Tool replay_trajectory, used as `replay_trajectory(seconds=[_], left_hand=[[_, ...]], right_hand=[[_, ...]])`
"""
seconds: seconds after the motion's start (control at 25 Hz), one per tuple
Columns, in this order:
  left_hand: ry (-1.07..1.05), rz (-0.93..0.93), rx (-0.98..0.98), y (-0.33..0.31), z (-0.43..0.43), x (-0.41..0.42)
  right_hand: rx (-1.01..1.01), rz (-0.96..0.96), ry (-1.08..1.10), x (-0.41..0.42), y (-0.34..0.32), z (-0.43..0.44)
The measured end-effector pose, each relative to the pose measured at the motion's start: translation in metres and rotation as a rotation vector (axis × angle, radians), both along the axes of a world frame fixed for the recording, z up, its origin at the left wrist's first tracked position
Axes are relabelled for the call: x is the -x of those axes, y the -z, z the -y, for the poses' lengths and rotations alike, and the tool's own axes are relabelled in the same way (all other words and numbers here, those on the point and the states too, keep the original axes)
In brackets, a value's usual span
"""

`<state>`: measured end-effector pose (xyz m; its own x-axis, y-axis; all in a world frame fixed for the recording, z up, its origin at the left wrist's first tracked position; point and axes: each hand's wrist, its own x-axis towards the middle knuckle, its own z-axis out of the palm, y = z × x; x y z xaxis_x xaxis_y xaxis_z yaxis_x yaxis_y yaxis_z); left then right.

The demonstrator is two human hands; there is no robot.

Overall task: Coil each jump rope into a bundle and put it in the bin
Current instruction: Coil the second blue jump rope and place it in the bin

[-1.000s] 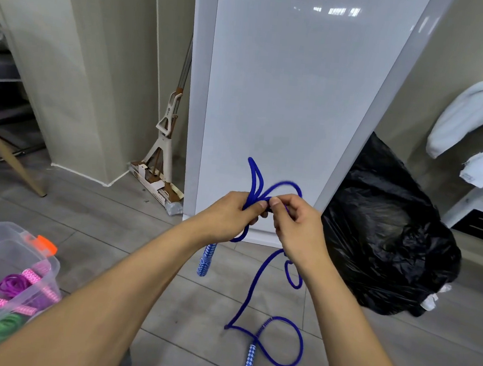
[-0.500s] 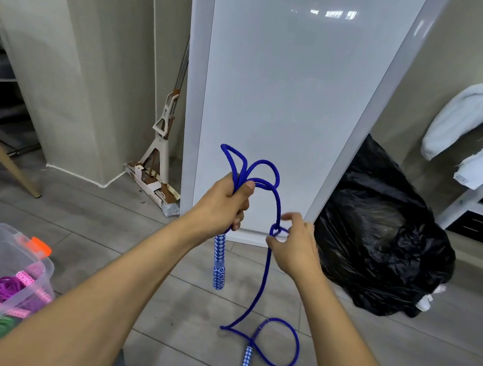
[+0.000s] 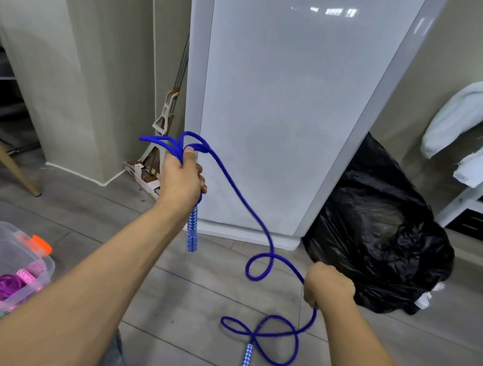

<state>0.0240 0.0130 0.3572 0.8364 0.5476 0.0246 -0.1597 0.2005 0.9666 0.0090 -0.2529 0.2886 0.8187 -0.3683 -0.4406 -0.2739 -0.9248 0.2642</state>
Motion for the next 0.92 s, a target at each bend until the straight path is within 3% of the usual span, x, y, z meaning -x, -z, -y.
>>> replay_trajectory(seconds=[0.12,0.2,0.32,0.4,0.48,0.68,0.8,0.92], left_hand=[[0.091,0.025,-0.057,-0.004,0.005,0.005],[0.294,0.046,-0.069,-0.005,0.012,0.008],[0.612,0.016,-0.159,-0.006,0.021,0.017],[0.709,-0.019,-0.195,-0.007,0.025,0.022],[0.746,-0.048,-0.217,-0.007,0.028,0.024],[0.705,-0.167,-0.2,-0.005,0.027,0.02],[0.717,-0.251,-0.453,-0.002,0.018,0.019],[0.868,-0.333,-0.648,0.003,0.016,0.021]], right_hand=[[0.059,-0.204,-0.047,0.0,-0.001,-0.001],[-0.089,-0.021,-0.141,-0.007,0.003,-0.009],[-0.818,0.476,-0.139,-0.016,-0.006,-0.032],[-1.214,0.53,-0.159,-0.012,-0.019,-0.052],[-1.377,0.528,-0.171,-0.008,-0.028,-0.066],[-1.52,0.699,-0.077,-0.012,-0.03,-0.057],[-1.321,0.934,-0.079,-0.018,-0.035,-0.039],[-1.211,1.01,-0.027,-0.017,-0.039,-0.032]])
